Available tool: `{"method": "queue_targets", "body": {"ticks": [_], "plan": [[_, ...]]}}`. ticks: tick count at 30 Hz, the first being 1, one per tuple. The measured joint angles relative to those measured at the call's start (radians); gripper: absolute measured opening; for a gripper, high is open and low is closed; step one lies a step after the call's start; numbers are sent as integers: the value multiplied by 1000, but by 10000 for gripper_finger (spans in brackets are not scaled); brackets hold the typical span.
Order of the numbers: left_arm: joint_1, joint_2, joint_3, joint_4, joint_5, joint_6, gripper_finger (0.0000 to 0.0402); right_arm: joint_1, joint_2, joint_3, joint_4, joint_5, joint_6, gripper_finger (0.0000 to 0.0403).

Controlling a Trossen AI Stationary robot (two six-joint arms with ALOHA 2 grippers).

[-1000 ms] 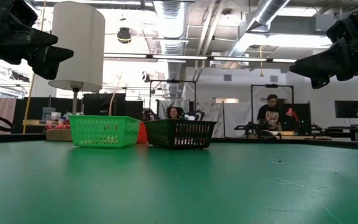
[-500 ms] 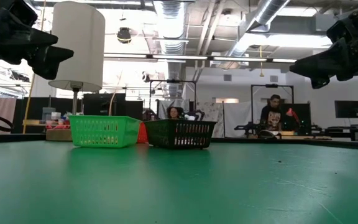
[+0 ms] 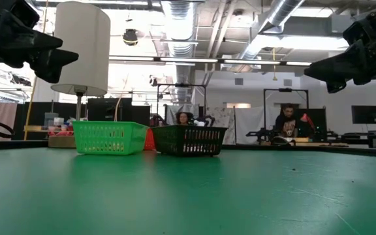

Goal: Sort crayons
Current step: Return to Home Position

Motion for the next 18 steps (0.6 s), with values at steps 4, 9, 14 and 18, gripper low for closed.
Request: {"method": "queue_targets", "body": {"ticks": [4, 9, 14, 18], "plan": [[0, 3, 0, 1, -16, 0, 192, 0, 0, 0, 0, 0, 0, 100], [0, 12, 0, 1, -16, -1, 192, 0, 0, 0, 0, 0, 0, 100], [0, 52, 0, 2, -16, -2, 192, 0, 0, 0, 0, 0, 0, 100], [0, 112, 0, 1, -16, -8, 192, 0, 0, 0, 0, 0, 0, 100]]}}
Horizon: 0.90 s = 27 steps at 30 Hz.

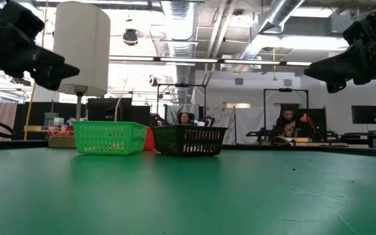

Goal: Sort crayons
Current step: Return to Home Position

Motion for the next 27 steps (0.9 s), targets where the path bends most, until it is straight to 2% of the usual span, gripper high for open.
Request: {"method": "queue_targets", "body": {"ticks": [5, 27], "plan": [[0, 46, 0, 1, 0, -111, 192, 0, 0, 0, 0, 0, 0, 100], [0, 82, 0, 2, 1, -148, 192, 0, 0, 0, 0, 0, 0, 100]]}}
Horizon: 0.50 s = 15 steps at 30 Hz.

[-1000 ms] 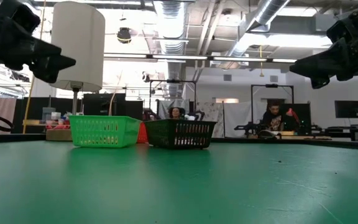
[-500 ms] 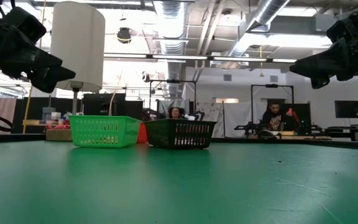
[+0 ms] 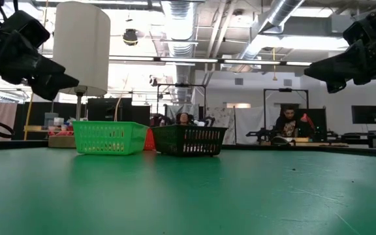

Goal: Sort crayons
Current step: Return to Home Position

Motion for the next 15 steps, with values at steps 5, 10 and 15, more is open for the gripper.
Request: {"method": "queue_targets", "body": {"ticks": [5, 10, 15], "plan": [[0, 35, 0, -2, 0, 0, 192, 0, 0, 0, 0, 0, 0, 100], [0, 53, 0, -2, 0, 0, 192, 0, 0, 0, 0, 0, 0, 100], [0, 53, 0, -2, 0, 0, 192, 0, 0, 0, 0, 0, 0, 100]]}}
